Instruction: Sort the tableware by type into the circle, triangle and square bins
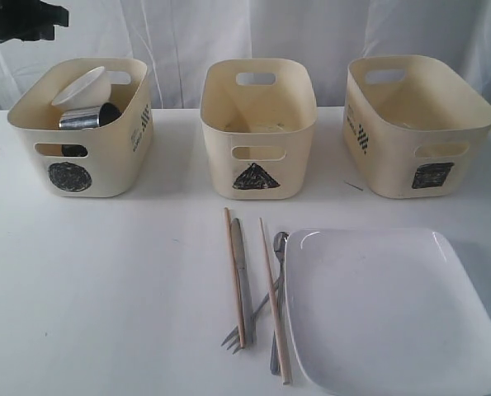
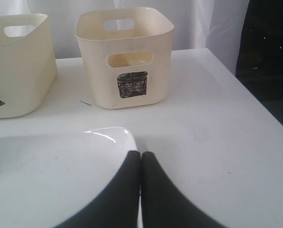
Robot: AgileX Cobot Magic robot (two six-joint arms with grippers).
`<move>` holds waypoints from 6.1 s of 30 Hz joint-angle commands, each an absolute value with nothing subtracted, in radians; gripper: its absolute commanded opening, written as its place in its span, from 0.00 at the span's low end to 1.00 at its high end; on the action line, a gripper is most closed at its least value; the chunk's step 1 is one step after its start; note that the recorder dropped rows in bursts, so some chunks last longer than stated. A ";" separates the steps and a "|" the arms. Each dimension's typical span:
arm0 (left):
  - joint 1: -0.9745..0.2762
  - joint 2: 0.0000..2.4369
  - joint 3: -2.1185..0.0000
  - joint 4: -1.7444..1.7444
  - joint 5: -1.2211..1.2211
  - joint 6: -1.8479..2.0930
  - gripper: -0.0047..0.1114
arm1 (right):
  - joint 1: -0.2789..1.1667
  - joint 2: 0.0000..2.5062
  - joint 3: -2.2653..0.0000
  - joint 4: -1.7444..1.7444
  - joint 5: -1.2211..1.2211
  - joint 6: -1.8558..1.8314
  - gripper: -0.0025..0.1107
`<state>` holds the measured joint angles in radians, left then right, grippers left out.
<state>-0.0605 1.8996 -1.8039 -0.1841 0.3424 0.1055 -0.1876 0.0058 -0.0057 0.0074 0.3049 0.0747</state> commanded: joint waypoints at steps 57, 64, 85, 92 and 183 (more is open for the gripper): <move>-0.062 0.245 -0.717 -0.203 0.840 0.102 0.40 | -0.182 0.000 0.000 0.006 0.291 0.064 0.02; -0.062 0.245 -0.717 -0.221 0.748 0.166 0.40 | -0.182 0.000 0.000 0.006 0.291 0.064 0.02; -0.062 0.047 -0.313 -0.333 0.308 0.166 0.40 | -0.182 0.000 0.000 0.006 0.291 0.064 0.02; -0.062 0.000 -0.169 -0.333 0.208 0.166 0.40 | -0.182 0.000 0.000 0.006 0.291 0.064 0.02; -0.062 0.000 0.000 -0.148 0.126 0.060 0.40 | -0.182 0.000 0.000 0.030 0.289 0.091 0.02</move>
<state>-0.0605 0.0051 -0.0043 -0.1372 0.1225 0.0600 -0.1876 0.0058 -0.0057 0.0074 0.3049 0.0747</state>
